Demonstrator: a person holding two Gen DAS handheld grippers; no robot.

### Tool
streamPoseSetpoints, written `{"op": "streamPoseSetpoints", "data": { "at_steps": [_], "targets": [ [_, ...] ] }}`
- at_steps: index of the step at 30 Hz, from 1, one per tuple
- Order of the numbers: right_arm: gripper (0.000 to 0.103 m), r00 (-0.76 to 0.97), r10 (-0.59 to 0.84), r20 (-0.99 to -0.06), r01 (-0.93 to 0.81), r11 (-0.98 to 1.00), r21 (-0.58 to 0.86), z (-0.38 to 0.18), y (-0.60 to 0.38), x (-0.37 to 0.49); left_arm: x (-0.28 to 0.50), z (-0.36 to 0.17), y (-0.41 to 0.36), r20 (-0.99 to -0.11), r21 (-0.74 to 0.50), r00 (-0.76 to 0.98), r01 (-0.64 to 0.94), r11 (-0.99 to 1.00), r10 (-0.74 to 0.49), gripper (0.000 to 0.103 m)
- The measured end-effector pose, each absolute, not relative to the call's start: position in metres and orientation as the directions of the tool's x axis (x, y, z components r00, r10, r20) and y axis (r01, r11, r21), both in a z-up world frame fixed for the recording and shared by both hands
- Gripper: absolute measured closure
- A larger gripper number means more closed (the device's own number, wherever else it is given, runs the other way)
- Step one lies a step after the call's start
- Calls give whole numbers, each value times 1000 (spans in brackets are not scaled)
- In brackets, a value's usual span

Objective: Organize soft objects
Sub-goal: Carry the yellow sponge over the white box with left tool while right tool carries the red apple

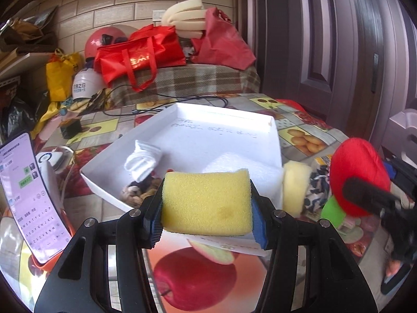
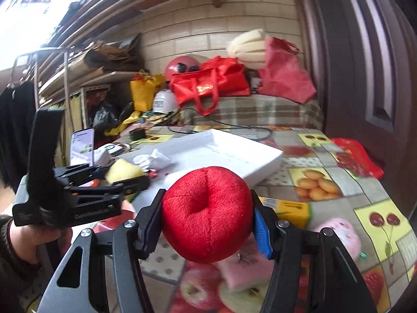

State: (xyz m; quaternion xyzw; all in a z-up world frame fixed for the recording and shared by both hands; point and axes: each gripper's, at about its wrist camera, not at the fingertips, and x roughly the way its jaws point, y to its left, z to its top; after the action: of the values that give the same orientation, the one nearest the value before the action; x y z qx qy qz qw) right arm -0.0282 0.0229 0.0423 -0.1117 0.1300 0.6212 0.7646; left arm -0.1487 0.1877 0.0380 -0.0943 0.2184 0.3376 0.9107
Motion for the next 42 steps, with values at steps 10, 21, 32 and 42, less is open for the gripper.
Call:
{"op": "streamPoseSetpoints", "data": {
  "at_steps": [10,21,32,42],
  "targets": [
    [44,110,938,-328,-993,93,-66,41,51,-67,-159,38,217,-458,-54,634,-720,692,623,48],
    [44,135,924,-358,-990,143,-5,39,84,-55,-156,38,234,-461,-59,602,-754,654,652,48],
    [43,272,897,-349,-943,322,91,42,106,-5,-156,40,253,-427,-95,577,-794,600,696,48],
    [43,280,899,-337,-938,331,104,44,128,-1,-127,46,262,-364,-55,561,-810,584,744,47]
  ]
}}
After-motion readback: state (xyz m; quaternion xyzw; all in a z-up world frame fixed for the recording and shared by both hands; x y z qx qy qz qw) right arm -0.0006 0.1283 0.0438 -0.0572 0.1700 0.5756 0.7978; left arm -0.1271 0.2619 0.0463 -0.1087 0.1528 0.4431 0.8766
